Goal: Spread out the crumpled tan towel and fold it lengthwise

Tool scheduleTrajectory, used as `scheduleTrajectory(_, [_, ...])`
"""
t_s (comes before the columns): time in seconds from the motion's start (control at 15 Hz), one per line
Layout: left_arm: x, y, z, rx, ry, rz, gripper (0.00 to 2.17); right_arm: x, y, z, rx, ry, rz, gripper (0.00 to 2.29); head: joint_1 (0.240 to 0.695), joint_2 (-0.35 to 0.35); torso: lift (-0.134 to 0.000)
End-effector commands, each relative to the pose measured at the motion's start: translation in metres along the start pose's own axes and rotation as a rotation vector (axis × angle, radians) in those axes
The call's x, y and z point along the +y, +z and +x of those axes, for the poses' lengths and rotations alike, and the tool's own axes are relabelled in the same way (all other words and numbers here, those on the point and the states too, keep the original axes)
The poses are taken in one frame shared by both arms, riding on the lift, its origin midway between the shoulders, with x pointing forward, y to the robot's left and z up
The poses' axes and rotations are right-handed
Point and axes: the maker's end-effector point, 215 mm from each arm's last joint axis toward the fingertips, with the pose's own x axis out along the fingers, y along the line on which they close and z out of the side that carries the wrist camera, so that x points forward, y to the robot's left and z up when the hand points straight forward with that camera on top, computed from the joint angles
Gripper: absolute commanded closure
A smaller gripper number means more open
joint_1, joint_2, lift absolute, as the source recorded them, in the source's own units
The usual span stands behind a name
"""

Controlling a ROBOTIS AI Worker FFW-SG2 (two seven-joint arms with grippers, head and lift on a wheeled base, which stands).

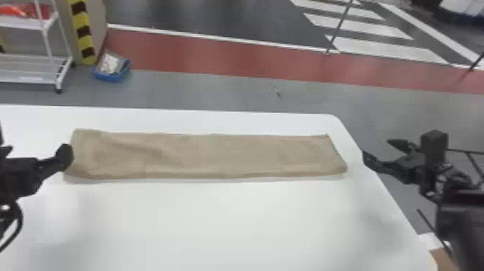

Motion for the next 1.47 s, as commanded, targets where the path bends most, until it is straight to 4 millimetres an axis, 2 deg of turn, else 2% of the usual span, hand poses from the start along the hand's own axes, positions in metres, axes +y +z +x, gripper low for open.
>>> scheduleTrajectory(0.0, [-0.001,-0.018,-0.004,0.087,-0.056,-0.080,0.09,-0.006,-0.020,-0.015,0.042,0.005,0.062,0.14,0.695,-0.294,-0.124])
scheduleTrajectory(0.13, [-0.006,-0.019,-0.005,0.099,-0.094,-0.121,0.16,0.000,-0.038,-0.026,0.068,0.033,0.134,0.27,0.695,-0.318,-0.124])
scheduleTrajectory(0.27, [-0.011,-0.019,-0.006,0.099,-0.129,-0.145,0.19,0.012,-0.046,-0.032,0.070,0.086,0.164,0.34,0.695,-0.330,-0.124])
scheduleTrajectory(0.4, [-0.012,-0.021,-0.005,0.100,-0.132,-0.150,0.19,0.034,-0.043,-0.031,0.049,0.156,0.204,0.35,0.695,-0.338,-0.124])
scheduleTrajectory(0.53, [-0.013,-0.019,-0.004,0.088,-0.135,-0.156,0.18,0.057,-0.046,-0.027,0.061,0.224,0.232,0.47,0.695,-0.323,-0.124])
scheduleTrajectory(0.73, [-0.016,-0.026,-0.003,0.091,-0.148,-0.159,0.18,0.082,-0.039,-0.013,0.080,0.294,0.253,0.47,0.695,-0.303,-0.124])
scheduleTrajectory(1.0, [-0.034,-0.024,-0.009,0.065,-0.227,-0.182,0.17,0.108,-0.035,-0.004,0.079,0.344,0.251,0.56,0.695,-0.276,-0.124])
scheduleTrajectory(1.13, [-0.044,-0.027,-0.011,0.069,-0.253,-0.185,0.18,0.114,-0.035,-0.003,0.083,0.361,0.250,0.65,0.695,-0.271,-0.124])
scheduleTrajectory(1.4, [-0.058,-0.031,-0.014,0.075,-0.287,-0.174,0.20,0.108,-0.026,-0.007,0.065,0.364,0.254,0.65,0.695,-0.281,-0.124])
